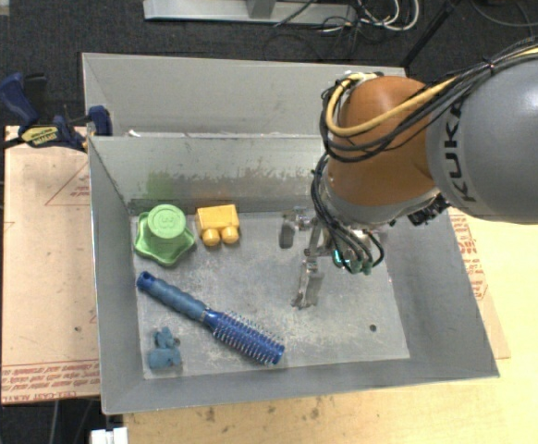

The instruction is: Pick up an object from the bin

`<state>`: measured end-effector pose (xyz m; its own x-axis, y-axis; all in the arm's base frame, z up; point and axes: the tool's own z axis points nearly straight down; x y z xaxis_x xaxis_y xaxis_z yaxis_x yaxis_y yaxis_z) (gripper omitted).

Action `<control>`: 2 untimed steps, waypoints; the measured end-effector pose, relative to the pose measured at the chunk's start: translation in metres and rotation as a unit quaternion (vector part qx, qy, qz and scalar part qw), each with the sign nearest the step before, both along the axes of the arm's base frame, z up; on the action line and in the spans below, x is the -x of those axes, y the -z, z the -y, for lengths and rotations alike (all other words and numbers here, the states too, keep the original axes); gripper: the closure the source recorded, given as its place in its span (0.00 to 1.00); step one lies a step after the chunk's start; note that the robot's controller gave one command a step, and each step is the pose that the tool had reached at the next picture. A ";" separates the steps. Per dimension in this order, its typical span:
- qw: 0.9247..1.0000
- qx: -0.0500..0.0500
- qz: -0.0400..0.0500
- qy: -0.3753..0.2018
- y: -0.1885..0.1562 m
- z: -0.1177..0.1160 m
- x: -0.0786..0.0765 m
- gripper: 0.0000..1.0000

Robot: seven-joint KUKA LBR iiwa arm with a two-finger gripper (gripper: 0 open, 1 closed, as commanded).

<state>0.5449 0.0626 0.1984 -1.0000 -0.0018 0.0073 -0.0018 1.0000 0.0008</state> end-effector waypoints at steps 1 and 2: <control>0.982 0.000 0.003 -0.189 0.127 -0.071 0.029 0.00; 0.969 0.003 0.020 -0.246 0.121 -0.112 0.050 0.00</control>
Offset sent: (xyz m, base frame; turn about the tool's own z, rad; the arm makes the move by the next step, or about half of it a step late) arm -0.0294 0.0698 -0.1284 -0.3798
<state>0.4946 0.1742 0.0777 -0.8780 -0.4777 -0.0303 -0.4775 0.8785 -0.0154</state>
